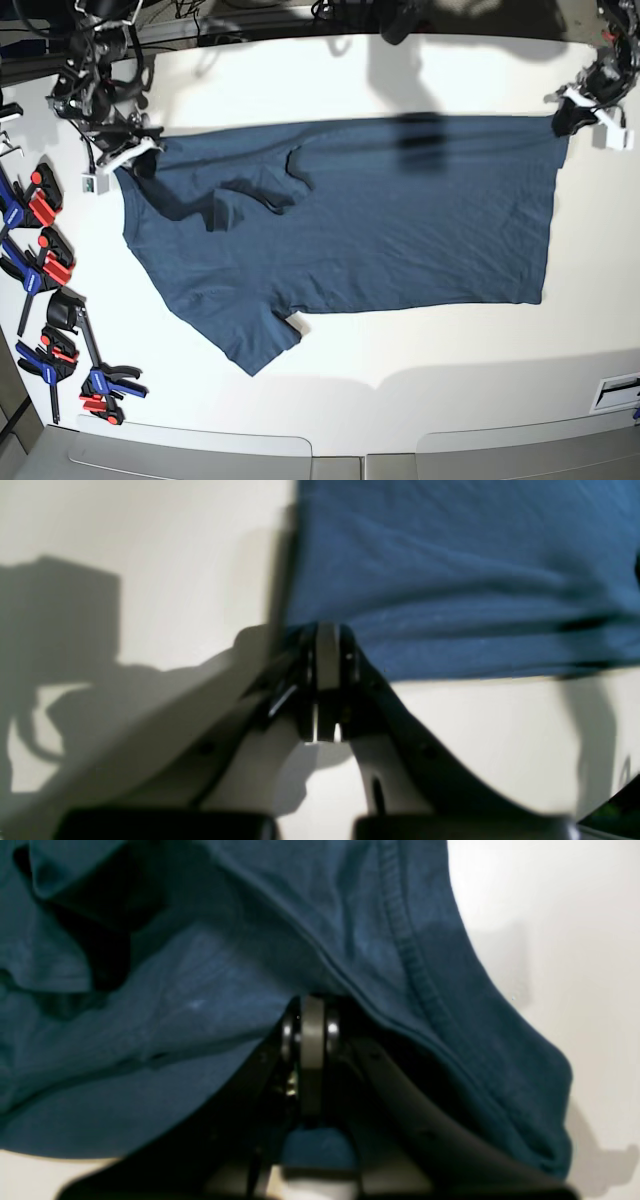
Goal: Fold the T-shirt properly
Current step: 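Grasp the shirt edges with both grippers and drag the shirt toward the robot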
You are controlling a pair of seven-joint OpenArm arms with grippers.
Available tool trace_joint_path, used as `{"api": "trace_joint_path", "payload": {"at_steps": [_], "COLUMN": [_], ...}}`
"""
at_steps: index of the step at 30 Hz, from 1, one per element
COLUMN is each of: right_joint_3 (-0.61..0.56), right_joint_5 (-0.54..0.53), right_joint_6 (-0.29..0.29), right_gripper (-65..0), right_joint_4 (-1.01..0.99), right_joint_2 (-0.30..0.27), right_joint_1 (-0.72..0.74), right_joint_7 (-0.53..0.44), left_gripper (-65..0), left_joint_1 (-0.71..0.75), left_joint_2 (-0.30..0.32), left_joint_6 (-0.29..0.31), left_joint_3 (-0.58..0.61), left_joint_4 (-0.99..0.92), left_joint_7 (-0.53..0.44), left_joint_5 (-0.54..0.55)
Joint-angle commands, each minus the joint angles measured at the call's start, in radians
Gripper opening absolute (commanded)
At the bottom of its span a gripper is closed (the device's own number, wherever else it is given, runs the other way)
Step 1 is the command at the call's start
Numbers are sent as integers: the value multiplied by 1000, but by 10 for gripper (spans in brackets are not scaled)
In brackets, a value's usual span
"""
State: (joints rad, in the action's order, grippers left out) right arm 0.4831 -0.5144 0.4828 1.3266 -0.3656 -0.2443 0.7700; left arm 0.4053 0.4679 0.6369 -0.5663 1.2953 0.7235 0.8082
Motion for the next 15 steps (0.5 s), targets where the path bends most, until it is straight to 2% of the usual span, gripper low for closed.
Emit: {"api": "trace_joint_path", "payload": {"at_steps": [1,4,9,12,15], "right_joint_3": [3,3,3,3,3], "right_joint_5": [64,57,20,-25,-25], "right_joint_6": [-29,-29,-29,-26,-26], "right_gripper": [-650,-650,-650,-650,-650], "right_joint_4": [-6,-6,-6,-6,-5], "right_joint_2": [-11,-11,-11,-11,-11], "right_joint_1": [-31,-76,-145,-158,-154], "right_joint_7": [94,100,103,105,105], "left_gripper": [-650,-650,-650,-650,-650], "left_joint_1": [16,52,139,175,179], "left_joint_2": [20,20,19,6,-8], "left_joint_6": [2,29,61,61,61], "left_joint_3": [-21,-55,-125,-190,-202], "left_joint_4": [3,10,44,142,293], "left_joint_7": [20,71,72,72,76], "left_joint_5": [-3,33,113,164,158]}}
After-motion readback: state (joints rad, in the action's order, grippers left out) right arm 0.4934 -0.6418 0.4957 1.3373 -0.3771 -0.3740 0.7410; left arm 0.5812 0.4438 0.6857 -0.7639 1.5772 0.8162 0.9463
